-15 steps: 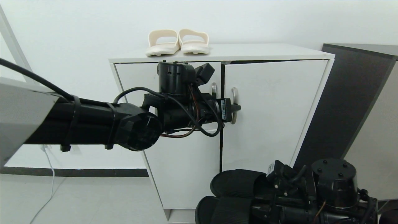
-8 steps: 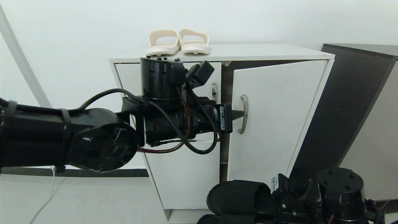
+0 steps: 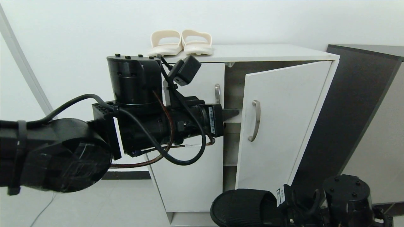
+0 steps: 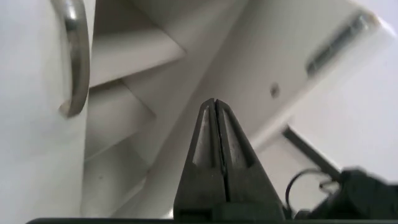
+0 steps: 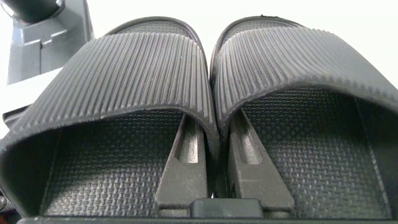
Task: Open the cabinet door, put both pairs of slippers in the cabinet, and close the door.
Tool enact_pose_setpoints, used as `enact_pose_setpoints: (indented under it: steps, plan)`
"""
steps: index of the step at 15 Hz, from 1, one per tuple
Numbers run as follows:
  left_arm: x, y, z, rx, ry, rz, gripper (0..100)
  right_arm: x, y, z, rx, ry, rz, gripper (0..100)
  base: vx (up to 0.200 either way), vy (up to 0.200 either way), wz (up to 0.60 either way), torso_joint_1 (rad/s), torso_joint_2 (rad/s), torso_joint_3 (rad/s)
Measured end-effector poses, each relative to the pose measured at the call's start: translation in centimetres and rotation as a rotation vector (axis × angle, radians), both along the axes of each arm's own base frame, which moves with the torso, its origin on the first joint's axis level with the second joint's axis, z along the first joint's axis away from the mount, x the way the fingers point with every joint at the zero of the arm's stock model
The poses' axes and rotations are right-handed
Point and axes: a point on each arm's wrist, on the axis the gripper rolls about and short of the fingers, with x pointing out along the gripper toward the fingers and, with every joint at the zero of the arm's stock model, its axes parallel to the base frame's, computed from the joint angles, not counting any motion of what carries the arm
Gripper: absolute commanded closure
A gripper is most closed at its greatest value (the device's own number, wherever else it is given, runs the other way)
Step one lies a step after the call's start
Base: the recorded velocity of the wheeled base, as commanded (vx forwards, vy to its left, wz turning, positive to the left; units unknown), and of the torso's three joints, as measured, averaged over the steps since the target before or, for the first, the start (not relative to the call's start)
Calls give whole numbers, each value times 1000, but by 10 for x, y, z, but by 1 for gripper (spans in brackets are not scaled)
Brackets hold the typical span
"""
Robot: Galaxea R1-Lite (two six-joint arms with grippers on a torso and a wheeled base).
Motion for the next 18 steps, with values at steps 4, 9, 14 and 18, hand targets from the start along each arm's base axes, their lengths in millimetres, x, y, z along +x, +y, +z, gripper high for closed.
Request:
enact_pose_setpoints:
  steps: [4,9,14,18]
  plan:
    - [26,-2,-6,-41,14,49,100,-4,1,-2,-10,8,15,100,0,0,0,0,0,0]
    - [51,-19,-8,-76,31,44,100,-10,2,-8,-31,26,36,100,0,0,0,0,0,0]
    - [65,-31,-18,-80,58,52,100,-15,2,-15,-64,24,68,100,-200,0,0,1,3,2]
    - [48,-64,-26,-100,33,-27,100,-22,3,-18,-80,36,91,100,-200,0,0,2,1,8]
